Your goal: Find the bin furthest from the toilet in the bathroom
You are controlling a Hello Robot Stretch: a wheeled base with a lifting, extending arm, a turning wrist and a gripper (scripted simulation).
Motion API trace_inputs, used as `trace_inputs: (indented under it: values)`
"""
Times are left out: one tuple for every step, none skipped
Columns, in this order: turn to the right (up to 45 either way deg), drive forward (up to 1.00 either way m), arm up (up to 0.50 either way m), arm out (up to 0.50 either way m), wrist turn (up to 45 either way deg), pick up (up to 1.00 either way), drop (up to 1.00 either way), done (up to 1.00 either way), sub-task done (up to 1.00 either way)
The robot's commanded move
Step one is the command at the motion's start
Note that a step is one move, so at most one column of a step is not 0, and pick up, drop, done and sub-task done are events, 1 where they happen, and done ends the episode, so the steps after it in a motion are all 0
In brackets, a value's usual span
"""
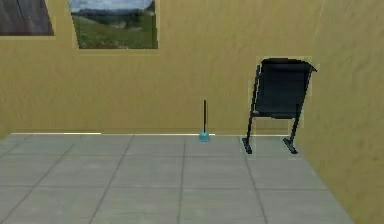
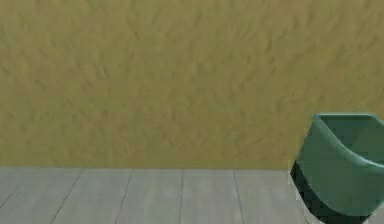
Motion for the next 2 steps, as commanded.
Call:
trace_inputs:
  values:
    - [0.0,1.0,0.0,0.0,0.0,0.0,0.0,0.0,0.0]
    - [9.0,0.0,0.0,0.0,0.0,0.0,0.0,0.0,0.0]
